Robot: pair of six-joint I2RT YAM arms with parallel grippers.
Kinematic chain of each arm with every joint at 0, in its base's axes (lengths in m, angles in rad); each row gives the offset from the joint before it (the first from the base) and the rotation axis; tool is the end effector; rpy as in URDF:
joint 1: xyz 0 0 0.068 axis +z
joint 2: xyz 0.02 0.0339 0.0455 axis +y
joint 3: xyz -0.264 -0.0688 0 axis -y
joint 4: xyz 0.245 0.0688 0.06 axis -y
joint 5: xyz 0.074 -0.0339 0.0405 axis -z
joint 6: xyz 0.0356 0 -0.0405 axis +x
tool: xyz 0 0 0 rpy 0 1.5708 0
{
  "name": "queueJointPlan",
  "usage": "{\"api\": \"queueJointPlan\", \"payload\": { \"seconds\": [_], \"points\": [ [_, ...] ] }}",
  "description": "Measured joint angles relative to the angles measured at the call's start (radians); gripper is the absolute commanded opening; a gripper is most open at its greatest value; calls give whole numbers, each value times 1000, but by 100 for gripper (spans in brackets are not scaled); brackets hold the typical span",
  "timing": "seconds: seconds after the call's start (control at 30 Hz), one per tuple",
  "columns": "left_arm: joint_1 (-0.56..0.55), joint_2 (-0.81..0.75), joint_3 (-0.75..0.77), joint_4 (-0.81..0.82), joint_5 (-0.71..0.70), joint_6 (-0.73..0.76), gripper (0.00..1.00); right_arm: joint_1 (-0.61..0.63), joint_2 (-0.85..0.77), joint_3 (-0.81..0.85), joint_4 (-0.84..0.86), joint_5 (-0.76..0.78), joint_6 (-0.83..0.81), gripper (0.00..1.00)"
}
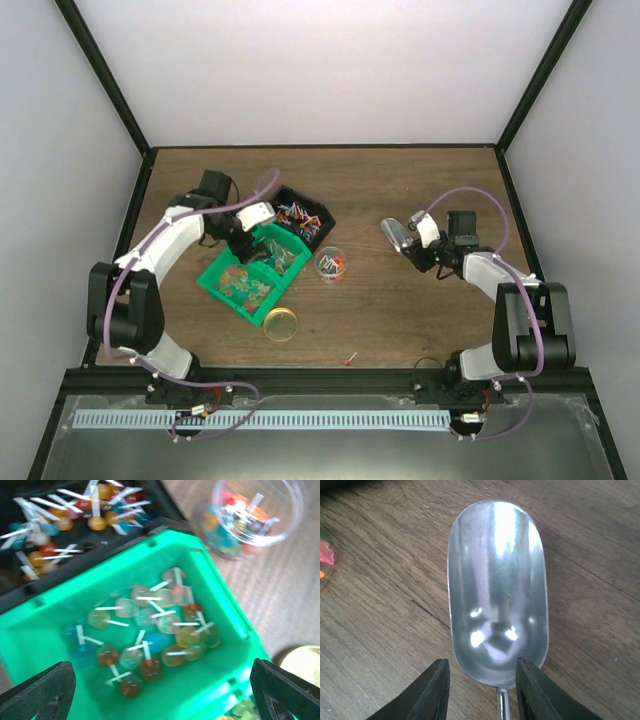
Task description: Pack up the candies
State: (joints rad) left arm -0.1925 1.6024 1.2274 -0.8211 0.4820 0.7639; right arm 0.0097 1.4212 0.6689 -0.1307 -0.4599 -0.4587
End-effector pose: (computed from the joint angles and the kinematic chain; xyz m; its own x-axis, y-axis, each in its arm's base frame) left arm 0.3079 -0.0768 0.2452 -0.4272 0.7077 -0.5627 0.8745 0.4815 -0.0584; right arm 0.2676 0.0184 0.1691 -0.5641 -0.4023 -0.7211 -0.6025 0.7977 0.0264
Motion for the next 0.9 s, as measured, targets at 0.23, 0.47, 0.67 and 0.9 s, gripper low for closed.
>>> {"api": "queueJointPlan", "payload": {
  "seconds": [0.23,0.47,0.67,0.9],
  "points": [
    [-104,-61,-97,-27,12,151,94,0,-12,-4,-43,-32,-38,67],
    [-227,-78,-175,-24,-11,258,90,-1,-69,71,-129,-94,-34,89],
    [-341,-84,-251,23,-73,343,83,0,-86,143,-156,-138,-3,89],
    [-445,-81,-325,65,-172,426,74,0,-86,148,-186,-159,64,88]
  ]
}}
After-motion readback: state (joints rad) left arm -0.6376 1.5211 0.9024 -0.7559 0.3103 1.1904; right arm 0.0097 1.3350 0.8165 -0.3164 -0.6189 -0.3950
